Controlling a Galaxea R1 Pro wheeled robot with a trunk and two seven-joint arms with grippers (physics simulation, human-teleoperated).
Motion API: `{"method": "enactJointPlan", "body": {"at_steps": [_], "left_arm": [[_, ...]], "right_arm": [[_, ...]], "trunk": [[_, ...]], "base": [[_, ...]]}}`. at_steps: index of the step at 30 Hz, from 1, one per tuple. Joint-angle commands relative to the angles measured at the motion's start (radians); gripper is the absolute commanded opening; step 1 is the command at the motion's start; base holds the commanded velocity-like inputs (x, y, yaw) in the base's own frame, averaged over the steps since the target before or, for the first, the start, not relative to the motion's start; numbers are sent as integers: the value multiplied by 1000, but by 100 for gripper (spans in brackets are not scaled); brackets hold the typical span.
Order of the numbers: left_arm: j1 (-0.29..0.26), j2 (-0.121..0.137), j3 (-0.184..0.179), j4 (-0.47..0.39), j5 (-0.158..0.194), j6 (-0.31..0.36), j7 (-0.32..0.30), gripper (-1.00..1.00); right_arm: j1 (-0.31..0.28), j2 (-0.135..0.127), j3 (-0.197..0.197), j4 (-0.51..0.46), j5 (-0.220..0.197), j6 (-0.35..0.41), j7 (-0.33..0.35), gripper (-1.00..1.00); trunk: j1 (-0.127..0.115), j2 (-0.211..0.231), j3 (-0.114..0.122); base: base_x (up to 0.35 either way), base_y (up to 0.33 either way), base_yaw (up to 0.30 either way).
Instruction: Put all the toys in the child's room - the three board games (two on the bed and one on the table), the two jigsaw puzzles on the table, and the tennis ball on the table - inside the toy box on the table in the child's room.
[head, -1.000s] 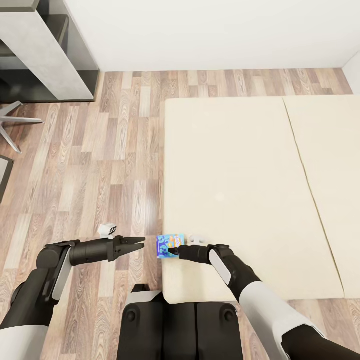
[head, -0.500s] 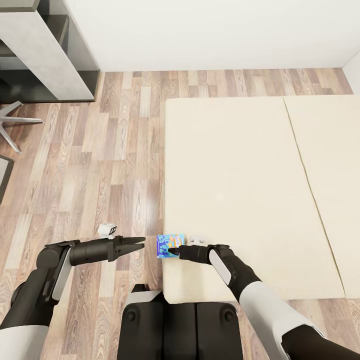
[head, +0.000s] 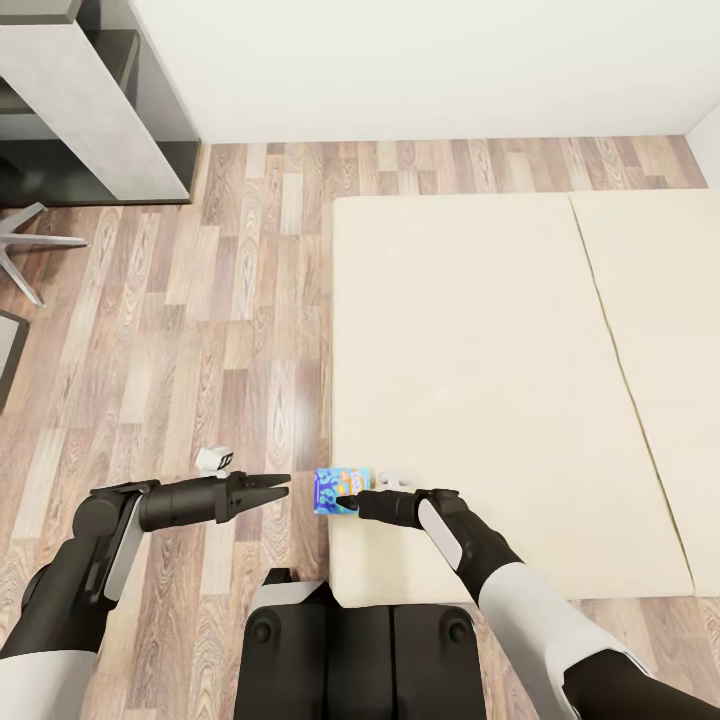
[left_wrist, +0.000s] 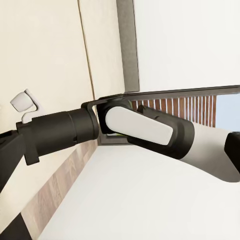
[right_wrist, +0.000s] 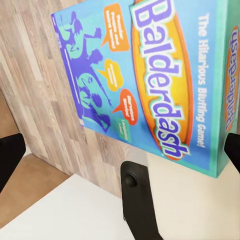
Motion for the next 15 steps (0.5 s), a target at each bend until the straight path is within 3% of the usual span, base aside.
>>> {"method": "enactJointPlan", "body": {"at_steps": [1,15], "left_arm": [[0,0,0,0,1,11,-3,100],[0,-1,0,0,1,11,-3,100]], "right_arm": [[0,0,1,-1,-3,4,0,100],[0,0,1,-1,-3,4,0,100]], "trunk": [[1,-1,-1],[1,-1,-1]], "base": [[0,7,0],[0,1,0]]}}
